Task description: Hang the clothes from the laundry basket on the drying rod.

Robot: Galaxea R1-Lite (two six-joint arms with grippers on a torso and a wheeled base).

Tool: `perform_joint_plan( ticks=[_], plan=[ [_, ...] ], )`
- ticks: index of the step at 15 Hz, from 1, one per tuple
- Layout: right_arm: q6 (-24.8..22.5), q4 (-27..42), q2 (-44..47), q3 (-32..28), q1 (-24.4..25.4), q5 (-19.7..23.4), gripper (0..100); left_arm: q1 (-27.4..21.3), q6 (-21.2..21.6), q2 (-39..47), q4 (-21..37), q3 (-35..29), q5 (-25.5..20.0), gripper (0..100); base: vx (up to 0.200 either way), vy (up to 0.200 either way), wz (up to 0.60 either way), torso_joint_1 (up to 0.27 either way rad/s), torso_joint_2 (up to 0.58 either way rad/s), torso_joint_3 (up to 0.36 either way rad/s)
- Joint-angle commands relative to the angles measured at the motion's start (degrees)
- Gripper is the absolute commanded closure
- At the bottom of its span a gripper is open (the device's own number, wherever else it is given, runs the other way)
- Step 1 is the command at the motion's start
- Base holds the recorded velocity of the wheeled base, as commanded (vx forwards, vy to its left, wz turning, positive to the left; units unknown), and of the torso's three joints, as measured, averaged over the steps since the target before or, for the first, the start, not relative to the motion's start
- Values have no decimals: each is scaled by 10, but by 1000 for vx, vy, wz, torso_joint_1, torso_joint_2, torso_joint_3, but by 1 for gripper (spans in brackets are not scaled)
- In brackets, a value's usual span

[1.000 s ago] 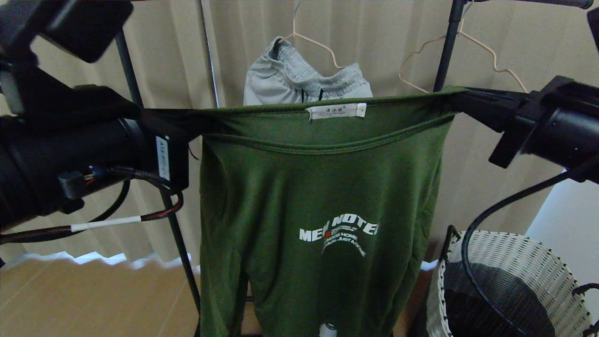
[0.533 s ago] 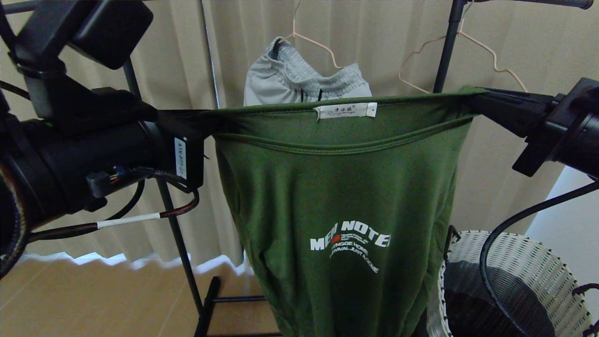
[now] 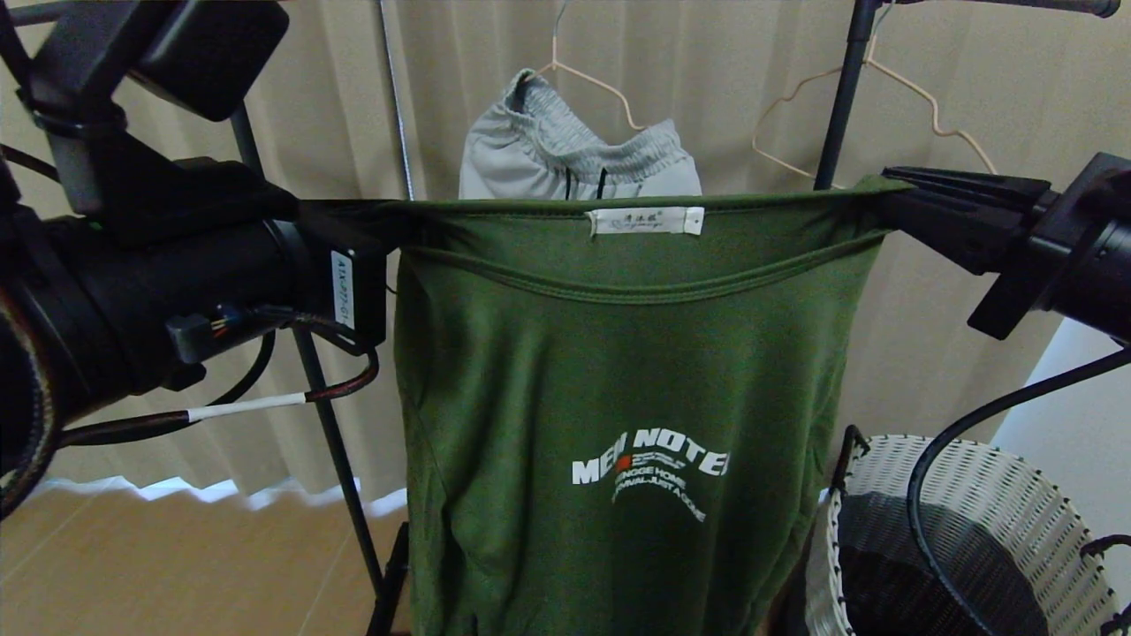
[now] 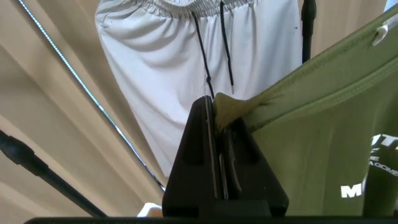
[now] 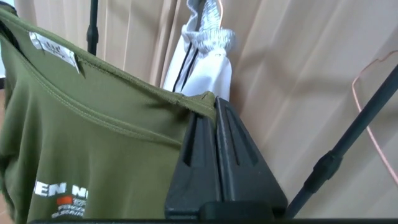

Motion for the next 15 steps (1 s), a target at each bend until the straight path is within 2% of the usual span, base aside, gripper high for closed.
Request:
perform_joint_plan(
  ticks=[1, 4, 7, 12, 15],
  plan=[
    [2, -7, -6, 16, 0, 4, 0, 13, -1, 9, 0, -2, 10, 100, 0, 0, 0, 0, 0, 0],
    [4, -7, -38, 58, 0, 13, 0, 53, -3, 26, -10, -3, 56, 100, 0, 0, 0, 0, 0, 0],
    [8, -6, -66, 93, 0, 51, 0, 59, -4, 42, -33, -5, 63, 100, 0, 0, 0, 0, 0, 0],
    [23, -4, -86, 130, -6, 42, 0, 61, -4, 47, -34, 3, 73, 100, 0, 0, 0, 0, 0, 0],
    [-6, -8, -90, 178, -85, 31, 0, 71, -4, 32, -34, 25, 71, 100, 0, 0, 0, 0, 0, 0]
  ],
)
